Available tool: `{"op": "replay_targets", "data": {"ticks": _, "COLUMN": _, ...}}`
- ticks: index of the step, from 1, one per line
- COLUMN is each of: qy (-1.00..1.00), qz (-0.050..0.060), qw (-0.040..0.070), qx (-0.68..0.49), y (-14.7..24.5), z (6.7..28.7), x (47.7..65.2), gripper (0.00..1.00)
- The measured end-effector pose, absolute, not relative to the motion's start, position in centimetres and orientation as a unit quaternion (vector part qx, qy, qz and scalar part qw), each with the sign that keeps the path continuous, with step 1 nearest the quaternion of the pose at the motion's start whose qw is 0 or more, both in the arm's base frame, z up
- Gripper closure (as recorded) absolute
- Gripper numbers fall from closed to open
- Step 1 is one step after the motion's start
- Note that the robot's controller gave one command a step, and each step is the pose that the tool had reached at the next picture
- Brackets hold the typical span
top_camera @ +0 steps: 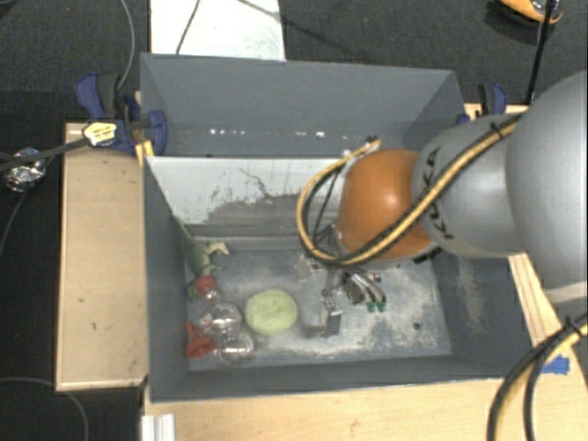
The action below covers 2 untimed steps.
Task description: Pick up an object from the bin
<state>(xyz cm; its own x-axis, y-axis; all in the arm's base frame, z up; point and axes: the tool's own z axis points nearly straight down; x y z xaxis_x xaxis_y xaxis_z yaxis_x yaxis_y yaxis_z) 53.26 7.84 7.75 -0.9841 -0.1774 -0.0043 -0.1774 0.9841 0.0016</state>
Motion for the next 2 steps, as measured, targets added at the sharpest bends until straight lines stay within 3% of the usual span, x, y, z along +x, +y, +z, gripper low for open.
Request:
{"op": "replay_targets", "data": {"ticks": 1, "qy": 0.997, "qz": 0.001, "qw": 0.003, "qx": -0.077, "y": 8.7, "z": 8.9, "x": 56.7, "gripper": 0.0}}
{"op": "replay_targets", "data": {"ticks": 2, "qy": 0.998, "qz": 0.001, "qw": 0.008, "qx": -0.065, "y": 8.7, "z": 8.5, "x": 54.4, "gripper": 0.0}}
